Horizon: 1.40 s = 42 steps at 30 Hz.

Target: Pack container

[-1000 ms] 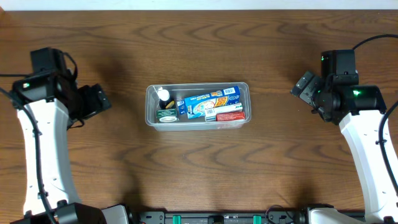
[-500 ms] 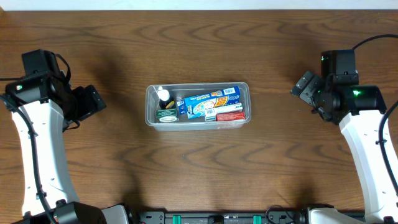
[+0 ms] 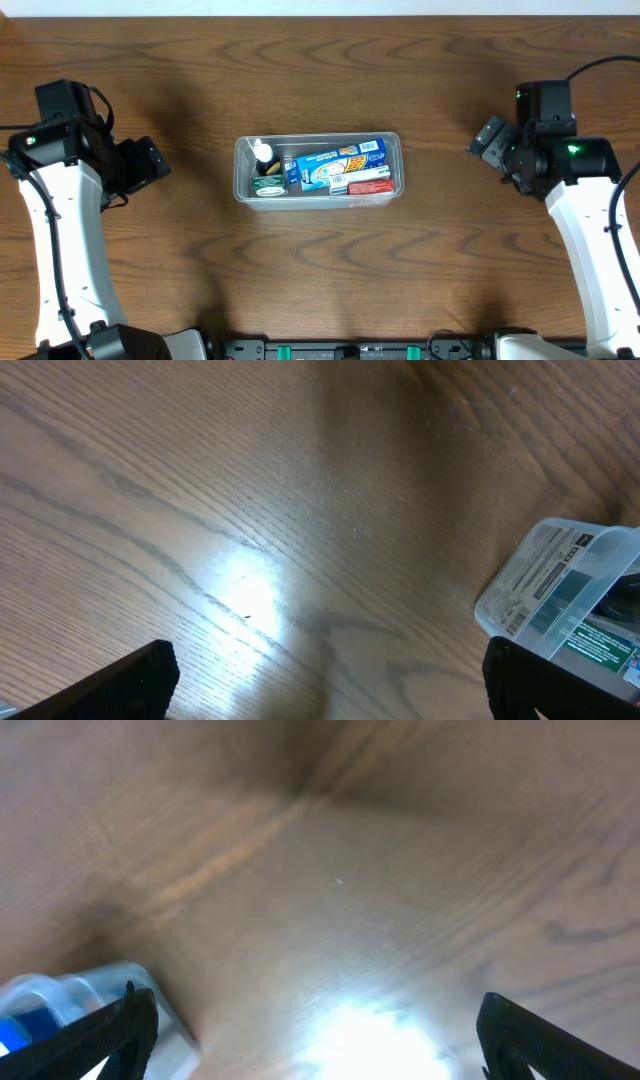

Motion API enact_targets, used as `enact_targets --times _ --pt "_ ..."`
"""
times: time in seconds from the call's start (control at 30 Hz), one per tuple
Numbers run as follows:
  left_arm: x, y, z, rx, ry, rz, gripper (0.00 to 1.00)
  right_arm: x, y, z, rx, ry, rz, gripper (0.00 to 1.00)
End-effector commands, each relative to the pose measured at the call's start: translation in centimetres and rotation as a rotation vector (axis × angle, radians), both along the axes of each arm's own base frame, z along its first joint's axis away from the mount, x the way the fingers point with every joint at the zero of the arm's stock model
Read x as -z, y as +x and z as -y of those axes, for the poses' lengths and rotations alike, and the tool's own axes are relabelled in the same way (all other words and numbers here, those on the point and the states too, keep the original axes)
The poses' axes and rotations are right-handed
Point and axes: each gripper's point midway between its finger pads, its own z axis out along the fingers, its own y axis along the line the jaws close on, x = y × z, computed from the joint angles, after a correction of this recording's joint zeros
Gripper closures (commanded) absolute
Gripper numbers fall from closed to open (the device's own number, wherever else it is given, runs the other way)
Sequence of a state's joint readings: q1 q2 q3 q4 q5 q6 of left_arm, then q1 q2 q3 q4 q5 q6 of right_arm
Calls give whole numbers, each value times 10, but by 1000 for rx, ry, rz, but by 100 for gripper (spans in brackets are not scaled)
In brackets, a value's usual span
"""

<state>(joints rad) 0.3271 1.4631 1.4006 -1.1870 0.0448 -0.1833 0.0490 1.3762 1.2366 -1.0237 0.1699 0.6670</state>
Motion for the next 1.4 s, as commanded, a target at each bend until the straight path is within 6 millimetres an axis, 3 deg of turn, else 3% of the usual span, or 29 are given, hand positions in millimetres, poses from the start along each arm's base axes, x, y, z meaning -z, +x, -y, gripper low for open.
enact_targets --times 0.0,0.2,0.33,0.43,0.6,0.77,1.2,1.37 --pt "-6 -2 -3 -6 17 13 2 -20 -6 16 -51 -114 37 1" --pt "-6 -2 -3 -6 17 13 2 -71 -9 15 -265 -252 240 1" --pt "-6 -2 -3 -6 17 13 2 -81 -29 16 -339 -331 359 1" --pt "-6 -2 -3 -6 17 13 2 -69 -50 17 -368 -370 410 1" --pt "-6 -2 -3 -6 17 13 2 -33 -85 12 -378 -354 497 1" --pt "-6 -2 -3 -6 17 13 2 -7 -102 13 -367 -366 564 1" --pt "-6 -2 -3 -6 17 13 2 62 -110 12 -360 -371 615 1" --pt "-6 -2 -3 -6 17 13 2 68 -108 11 -365 -369 620 1"
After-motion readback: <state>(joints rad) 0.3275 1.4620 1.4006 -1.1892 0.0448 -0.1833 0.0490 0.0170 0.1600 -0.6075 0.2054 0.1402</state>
